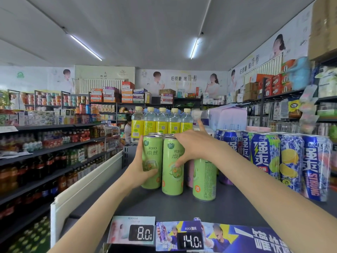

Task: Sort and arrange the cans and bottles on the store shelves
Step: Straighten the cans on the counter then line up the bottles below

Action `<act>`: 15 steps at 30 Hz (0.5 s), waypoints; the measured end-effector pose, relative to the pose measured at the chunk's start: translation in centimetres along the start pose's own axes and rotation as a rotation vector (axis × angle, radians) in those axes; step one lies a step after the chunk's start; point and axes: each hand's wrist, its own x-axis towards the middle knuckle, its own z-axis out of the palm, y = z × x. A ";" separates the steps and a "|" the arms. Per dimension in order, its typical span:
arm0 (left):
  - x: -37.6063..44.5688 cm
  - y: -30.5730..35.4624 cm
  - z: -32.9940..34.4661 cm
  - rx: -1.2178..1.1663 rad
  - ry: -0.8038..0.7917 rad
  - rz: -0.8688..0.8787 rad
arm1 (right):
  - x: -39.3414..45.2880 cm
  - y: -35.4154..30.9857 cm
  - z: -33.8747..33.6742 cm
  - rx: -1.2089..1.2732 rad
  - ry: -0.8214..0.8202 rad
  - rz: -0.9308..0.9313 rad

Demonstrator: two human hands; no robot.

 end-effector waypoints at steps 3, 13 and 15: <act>-0.1 -0.1 -0.3 -0.004 -0.011 -0.003 | 0.1 -0.2 -0.1 -0.002 -0.012 0.001; -0.2 -0.2 0.3 0.053 0.069 0.010 | -1.0 -1.6 0.7 -0.082 0.173 -0.011; -0.3 -0.5 0.6 0.048 0.077 0.012 | -1.4 -2.0 1.3 -0.095 0.216 -0.014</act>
